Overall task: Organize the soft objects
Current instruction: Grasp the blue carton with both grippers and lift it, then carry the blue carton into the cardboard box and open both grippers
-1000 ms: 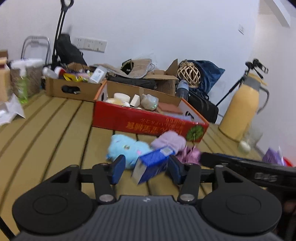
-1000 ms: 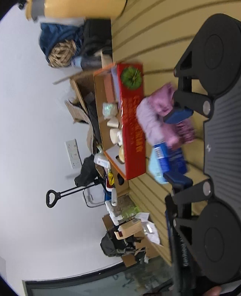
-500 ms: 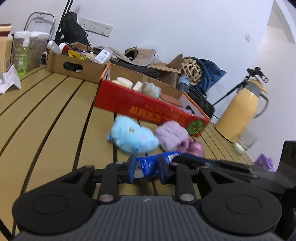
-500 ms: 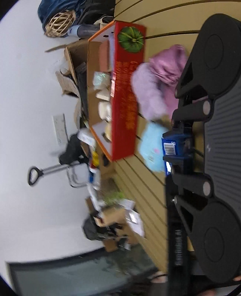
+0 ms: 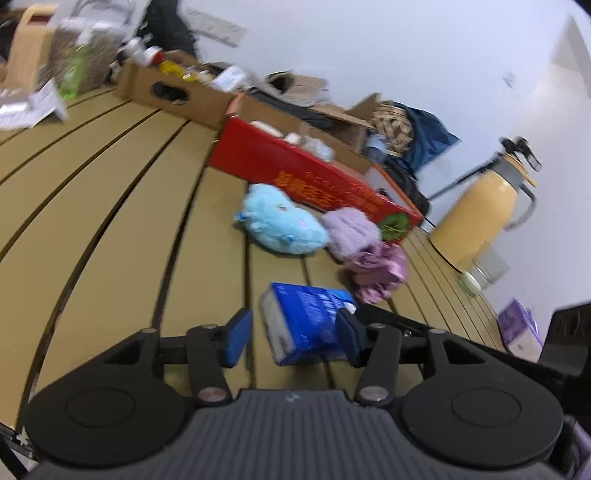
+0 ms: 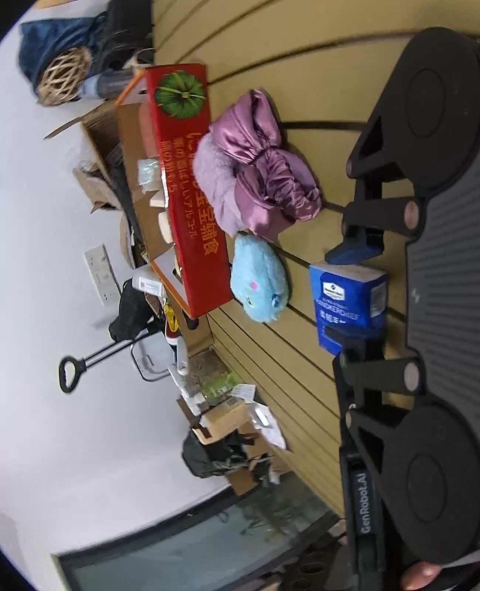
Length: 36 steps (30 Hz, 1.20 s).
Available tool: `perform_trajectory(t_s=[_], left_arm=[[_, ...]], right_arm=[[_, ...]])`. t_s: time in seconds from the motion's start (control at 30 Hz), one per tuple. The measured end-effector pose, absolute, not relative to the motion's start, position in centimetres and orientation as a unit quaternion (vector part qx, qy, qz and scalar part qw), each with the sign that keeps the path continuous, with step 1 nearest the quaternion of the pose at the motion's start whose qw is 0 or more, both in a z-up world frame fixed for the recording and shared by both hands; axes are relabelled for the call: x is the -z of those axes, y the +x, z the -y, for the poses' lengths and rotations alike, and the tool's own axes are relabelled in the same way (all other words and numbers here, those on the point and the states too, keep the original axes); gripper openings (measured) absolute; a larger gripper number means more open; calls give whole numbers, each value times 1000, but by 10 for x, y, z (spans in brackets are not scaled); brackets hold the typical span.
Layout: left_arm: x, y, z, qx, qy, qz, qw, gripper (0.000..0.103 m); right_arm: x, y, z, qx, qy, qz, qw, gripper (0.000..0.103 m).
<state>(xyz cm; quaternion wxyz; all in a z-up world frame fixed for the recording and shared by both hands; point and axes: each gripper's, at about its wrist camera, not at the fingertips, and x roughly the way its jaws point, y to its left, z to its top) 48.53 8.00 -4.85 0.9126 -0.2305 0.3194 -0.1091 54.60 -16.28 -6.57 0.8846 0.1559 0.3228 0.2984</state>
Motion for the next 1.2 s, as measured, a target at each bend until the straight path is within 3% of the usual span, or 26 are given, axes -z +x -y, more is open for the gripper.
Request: perform_trajectory(t_s=[0.07, 0.17, 0.57, 0.77, 0.9, 1.07, 1.2], left_arm=[[52, 491, -84, 116, -242, -324, 907, 51], [51, 491, -76, 137, -219, -322, 911, 34], [8, 475, -50, 162, -196, -271, 928, 31], [-54, 565, -47, 192, -184, -234, 935, 31], [-73, 660, -52, 190, -198, -259, 926, 31], [-45, 771, -62, 171, -220, -333, 901, 31], [-3, 817, -60, 127, -189, -384, 895, 31]], right_arm=[[71, 553, 159, -288, 164, -335, 882, 34], [75, 558, 159, -294, 184, -350, 870, 28], [22, 521, 178, -263, 162, -293, 905, 23], [-44, 603, 186, -259, 139, -240, 925, 23], [-59, 700, 182, -245, 151, -259, 922, 23], [-30, 814, 168, -212, 168, -328, 905, 23], [16, 870, 144, -193, 143, -391, 888, 22]])
